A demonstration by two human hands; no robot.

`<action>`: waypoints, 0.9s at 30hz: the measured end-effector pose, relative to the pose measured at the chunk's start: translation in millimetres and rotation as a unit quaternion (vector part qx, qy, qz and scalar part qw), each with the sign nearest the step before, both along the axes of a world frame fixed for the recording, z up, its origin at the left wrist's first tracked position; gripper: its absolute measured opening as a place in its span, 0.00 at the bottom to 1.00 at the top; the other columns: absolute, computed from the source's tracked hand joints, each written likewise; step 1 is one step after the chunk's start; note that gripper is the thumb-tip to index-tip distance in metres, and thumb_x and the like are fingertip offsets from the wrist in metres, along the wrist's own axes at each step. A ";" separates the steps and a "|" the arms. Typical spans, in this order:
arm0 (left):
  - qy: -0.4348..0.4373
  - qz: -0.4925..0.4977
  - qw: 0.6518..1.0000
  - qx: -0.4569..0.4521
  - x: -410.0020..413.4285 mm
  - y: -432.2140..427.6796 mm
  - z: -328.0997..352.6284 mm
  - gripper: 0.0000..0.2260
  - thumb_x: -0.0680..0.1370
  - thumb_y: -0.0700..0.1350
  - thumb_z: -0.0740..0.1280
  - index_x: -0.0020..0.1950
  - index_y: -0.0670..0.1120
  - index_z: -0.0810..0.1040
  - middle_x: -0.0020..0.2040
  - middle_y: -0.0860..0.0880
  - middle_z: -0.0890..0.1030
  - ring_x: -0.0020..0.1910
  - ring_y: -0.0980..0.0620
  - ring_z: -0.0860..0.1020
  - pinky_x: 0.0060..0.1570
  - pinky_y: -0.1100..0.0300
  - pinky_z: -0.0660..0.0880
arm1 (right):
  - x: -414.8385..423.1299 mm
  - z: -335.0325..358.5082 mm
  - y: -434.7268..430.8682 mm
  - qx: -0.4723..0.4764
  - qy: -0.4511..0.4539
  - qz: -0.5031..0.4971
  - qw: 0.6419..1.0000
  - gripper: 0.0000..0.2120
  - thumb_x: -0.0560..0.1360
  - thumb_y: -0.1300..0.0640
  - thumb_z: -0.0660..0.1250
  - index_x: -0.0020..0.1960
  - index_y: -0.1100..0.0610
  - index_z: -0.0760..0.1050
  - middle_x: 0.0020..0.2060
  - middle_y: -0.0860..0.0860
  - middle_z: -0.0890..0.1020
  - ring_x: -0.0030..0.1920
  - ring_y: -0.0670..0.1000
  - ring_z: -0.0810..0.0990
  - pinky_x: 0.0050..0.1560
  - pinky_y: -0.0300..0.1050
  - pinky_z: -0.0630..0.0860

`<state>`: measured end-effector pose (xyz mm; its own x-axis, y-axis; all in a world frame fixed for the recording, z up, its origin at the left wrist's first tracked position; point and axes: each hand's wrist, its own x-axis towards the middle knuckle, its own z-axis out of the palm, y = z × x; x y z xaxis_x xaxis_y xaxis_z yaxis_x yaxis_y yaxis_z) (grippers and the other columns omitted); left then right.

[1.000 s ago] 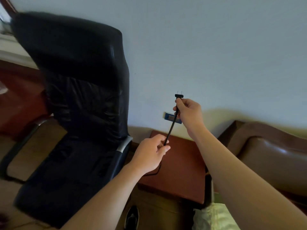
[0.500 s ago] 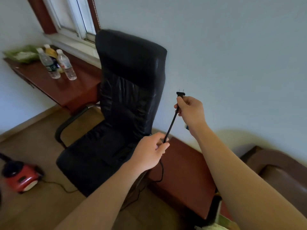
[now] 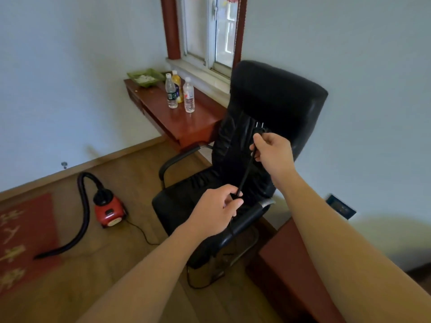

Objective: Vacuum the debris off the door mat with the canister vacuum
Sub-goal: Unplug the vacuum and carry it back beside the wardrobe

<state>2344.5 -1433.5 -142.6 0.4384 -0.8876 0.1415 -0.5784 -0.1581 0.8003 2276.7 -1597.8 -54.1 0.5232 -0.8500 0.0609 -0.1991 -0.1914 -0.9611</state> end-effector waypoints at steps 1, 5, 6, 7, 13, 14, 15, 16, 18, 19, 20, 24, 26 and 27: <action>-0.001 0.008 1.000 0.000 8.5 17.1 0.7 0.05 0.83 0.48 0.66 0.59 0.52 0.77 0.36 0.53 0.83 0.36 0.55 0.82 0.44 0.49 0.82 | 10.3 1.4 16.4 0.000 -0.004 0.008 1.000 0.13 0.83 0.54 0.64 0.43 0.56 0.80 0.35 0.48 0.83 0.34 0.44 0.78 0.44 0.45 0.79; -0.012 0.046 0.999 0.008 43.5 89.2 2.1 0.06 0.83 0.48 0.65 0.60 0.52 0.78 0.36 0.53 0.83 0.36 0.58 0.82 0.42 0.58 0.80 | 53.2 3.5 86.7 0.012 -0.020 0.040 0.999 0.12 0.83 0.54 0.64 0.43 0.56 0.80 0.36 0.50 0.83 0.36 0.47 0.79 0.42 0.44 0.77; -0.015 0.057 0.998 0.014 52.4 107.7 2.5 0.07 0.84 0.48 0.65 0.60 0.51 0.78 0.36 0.54 0.83 0.37 0.58 0.82 0.41 0.62 0.79 | 64.3 3.6 104.7 0.016 -0.025 0.045 0.999 0.12 0.83 0.54 0.64 0.43 0.56 0.81 0.36 0.50 0.83 0.35 0.46 0.79 0.42 0.44 0.77; -0.020 0.068 0.997 0.018 61.2 126.3 3.2 0.07 0.84 0.48 0.65 0.61 0.52 0.78 0.36 0.55 0.83 0.37 0.59 0.81 0.40 0.65 0.77 | 75.3 4.2 122.7 0.019 -0.030 0.052 0.998 0.12 0.83 0.54 0.64 0.44 0.56 0.81 0.36 0.50 0.83 0.35 0.45 0.79 0.42 0.42 0.77; -0.027 0.137 0.990 0.029 106.1 232.5 12.6 0.09 0.84 0.49 0.64 0.64 0.52 0.77 0.39 0.55 0.83 0.37 0.60 0.81 0.41 0.65 0.78 | 138.8 8.7 223.4 0.021 -0.049 0.108 0.993 0.11 0.83 0.54 0.64 0.45 0.55 0.80 0.36 0.49 0.83 0.37 0.47 0.79 0.43 0.45 0.78; -0.028 0.147 0.988 0.031 112.3 248.5 14.9 0.09 0.84 0.49 0.64 0.64 0.52 0.77 0.39 0.55 0.83 0.38 0.59 0.81 0.43 0.62 0.80 | 148.3 9.5 237.7 0.019 -0.049 0.118 0.992 0.11 0.83 0.54 0.64 0.44 0.55 0.80 0.36 0.49 0.83 0.37 0.48 0.79 0.44 0.47 0.78; -0.028 0.158 0.987 0.033 118.2 264.3 17.9 0.09 0.84 0.49 0.64 0.64 0.52 0.77 0.40 0.55 0.83 0.39 0.59 0.82 0.45 0.60 0.81 | 157.4 10.3 251.4 0.020 -0.048 0.128 0.990 0.11 0.83 0.54 0.64 0.44 0.55 0.80 0.36 0.49 0.83 0.37 0.48 0.79 0.44 0.47 0.78; -0.026 0.170 0.985 0.034 124.4 280.0 20.0 0.09 0.84 0.49 0.64 0.64 0.52 0.77 0.40 0.55 0.83 0.40 0.59 0.81 0.47 0.59 0.81 | 166.4 11.0 265.1 0.025 -0.049 0.136 0.989 0.11 0.83 0.55 0.64 0.45 0.55 0.80 0.36 0.49 0.83 0.37 0.48 0.79 0.43 0.46 0.78; -0.018 0.192 0.981 0.035 135.9 308.7 23.0 0.10 0.84 0.49 0.64 0.65 0.53 0.77 0.41 0.56 0.82 0.42 0.60 0.81 0.49 0.60 0.80 | 183.3 12.2 290.0 0.032 -0.048 0.151 0.987 0.11 0.83 0.55 0.64 0.45 0.56 0.80 0.35 0.49 0.83 0.36 0.48 0.79 0.42 0.44 0.77; -0.014 0.202 0.979 0.034 141.6 321.6 24.5 0.11 0.84 0.49 0.64 0.66 0.53 0.77 0.41 0.56 0.82 0.43 0.60 0.81 0.49 0.60 0.80 | 191.7 12.6 301.4 0.034 -0.046 0.160 0.985 0.11 0.83 0.55 0.64 0.45 0.56 0.79 0.36 0.49 0.83 0.37 0.47 0.79 0.41 0.42 0.77; -0.011 0.213 0.976 0.033 148.0 333.8 25.0 0.11 0.84 0.50 0.64 0.66 0.53 0.77 0.42 0.57 0.82 0.43 0.60 0.81 0.50 0.60 0.80 | 200.4 13.0 312.3 0.035 -0.045 0.169 0.984 0.11 0.83 0.55 0.64 0.44 0.56 0.79 0.36 0.49 0.83 0.37 0.47 0.79 0.40 0.40 0.77; 0.004 0.258 0.966 0.025 176.6 377.2 26.4 0.10 0.83 0.51 0.65 0.64 0.53 0.79 0.49 0.57 0.83 0.46 0.58 0.82 0.51 0.54 0.82 | 237.8 14.8 351.0 0.033 -0.033 0.199 0.979 0.10 0.83 0.54 0.64 0.46 0.56 0.80 0.38 0.50 0.84 0.38 0.45 0.80 0.40 0.38 0.79; -0.005 0.281 0.959 0.026 190.5 394.3 25.4 0.10 0.83 0.51 0.65 0.64 0.53 0.79 0.49 0.57 0.84 0.47 0.59 0.82 0.51 0.54 0.82 | 258.7 14.8 366.6 0.025 -0.029 0.217 0.975 0.10 0.83 0.54 0.64 0.47 0.57 0.80 0.38 0.49 0.84 0.37 0.45 0.80 0.42 0.40 0.79; -0.005 0.292 0.956 0.026 196.8 401.9 24.8 0.10 0.83 0.51 0.65 0.64 0.53 0.79 0.49 0.57 0.84 0.47 0.59 0.82 0.51 0.54 0.82 | 269.5 14.0 373.4 0.022 -0.029 0.227 0.973 0.10 0.83 0.53 0.64 0.48 0.57 0.80 0.38 0.49 0.84 0.37 0.45 0.80 0.42 0.41 0.79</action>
<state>2541.2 -1031.6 -117.8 0.8600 -0.4983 0.1102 -0.3866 -0.4952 0.7780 2546.2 -1224.4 -40.1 0.8421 -0.5348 0.0699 -0.0496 -0.2059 -0.9773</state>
